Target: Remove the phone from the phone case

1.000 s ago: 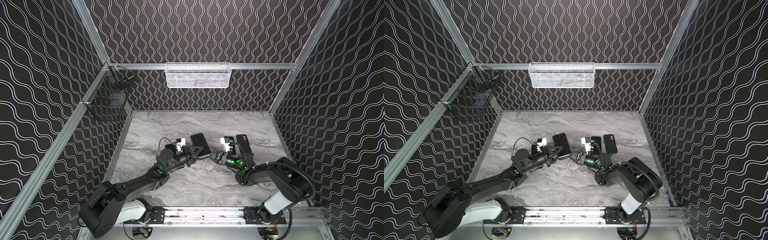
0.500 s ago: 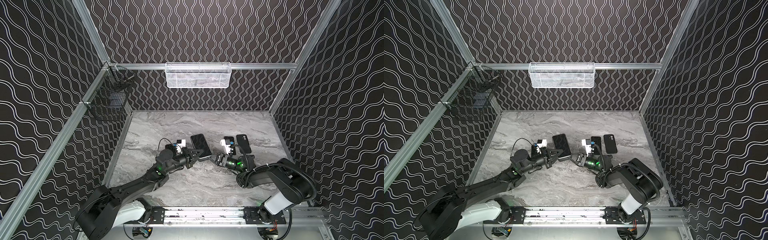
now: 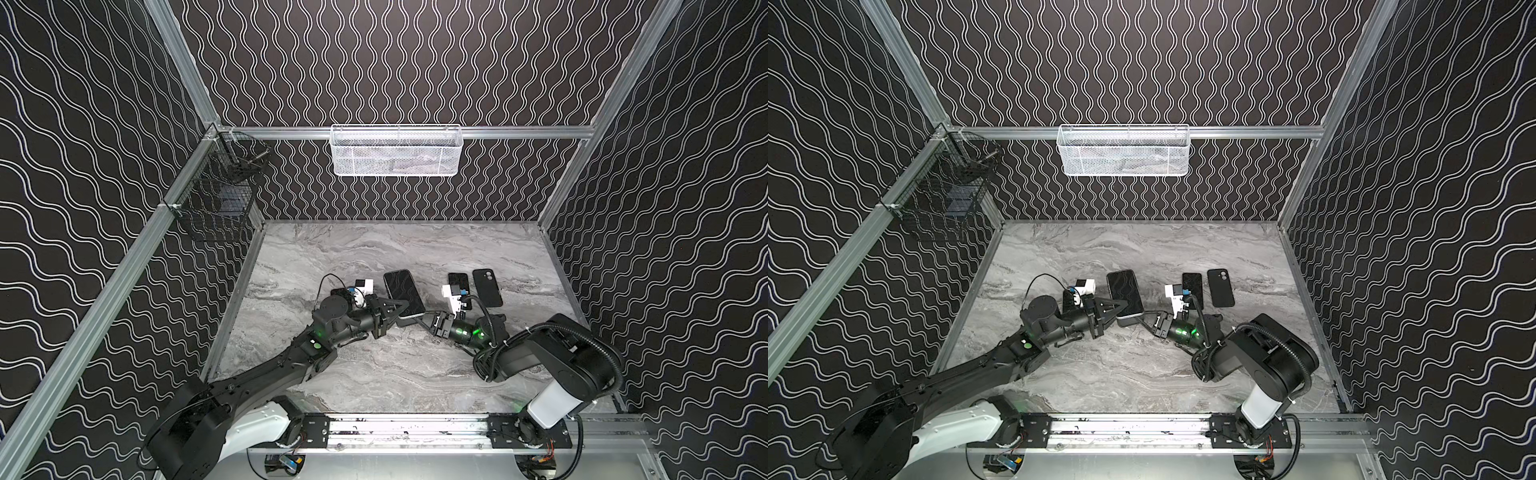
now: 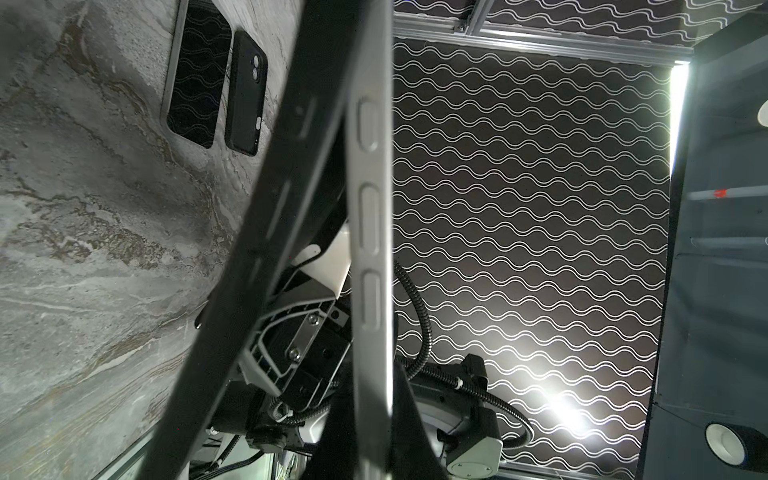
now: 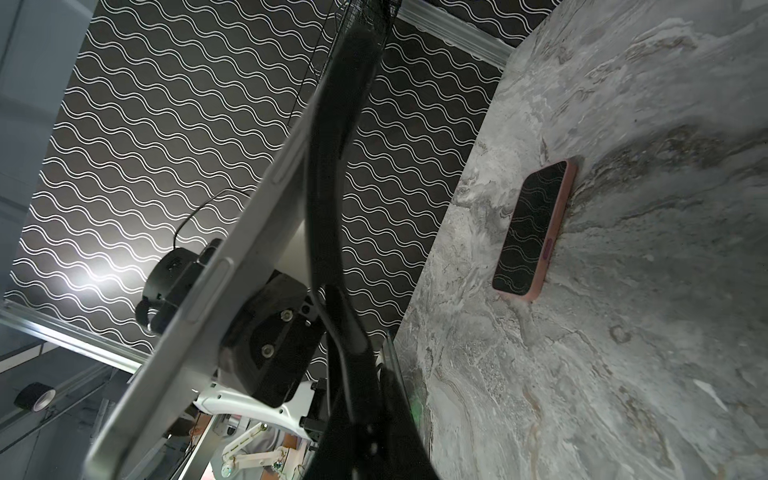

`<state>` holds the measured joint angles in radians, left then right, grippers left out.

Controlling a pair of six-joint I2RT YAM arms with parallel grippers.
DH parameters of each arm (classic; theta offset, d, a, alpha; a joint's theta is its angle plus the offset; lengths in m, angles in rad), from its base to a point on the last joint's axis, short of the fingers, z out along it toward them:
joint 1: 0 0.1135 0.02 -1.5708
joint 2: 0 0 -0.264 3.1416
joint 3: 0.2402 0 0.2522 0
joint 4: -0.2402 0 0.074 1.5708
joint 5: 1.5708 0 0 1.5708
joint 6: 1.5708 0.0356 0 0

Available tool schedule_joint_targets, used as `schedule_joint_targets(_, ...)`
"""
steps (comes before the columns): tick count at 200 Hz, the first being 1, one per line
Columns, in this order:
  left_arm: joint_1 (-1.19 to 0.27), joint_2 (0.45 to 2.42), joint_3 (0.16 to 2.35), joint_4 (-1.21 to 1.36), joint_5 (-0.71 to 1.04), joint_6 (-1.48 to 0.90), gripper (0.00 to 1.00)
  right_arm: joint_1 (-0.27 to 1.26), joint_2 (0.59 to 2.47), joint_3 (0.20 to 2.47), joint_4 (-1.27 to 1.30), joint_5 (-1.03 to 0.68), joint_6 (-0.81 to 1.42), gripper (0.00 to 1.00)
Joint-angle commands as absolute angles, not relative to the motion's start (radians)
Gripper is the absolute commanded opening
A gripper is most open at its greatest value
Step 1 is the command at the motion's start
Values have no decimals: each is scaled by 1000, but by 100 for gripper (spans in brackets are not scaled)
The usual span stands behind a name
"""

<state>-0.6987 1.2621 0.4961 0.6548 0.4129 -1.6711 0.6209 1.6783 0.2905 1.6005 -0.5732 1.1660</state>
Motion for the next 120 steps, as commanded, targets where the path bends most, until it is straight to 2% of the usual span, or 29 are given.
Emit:
schedule_joint_targets(1,-701,1239,514,791,337,-1634,0,618,1705,290,1728,-528,1160,12)
schedule_joint_targets(120,-701,1195,557,740,320,-1601,0,617,1745,256,1728,-506,1143,12)
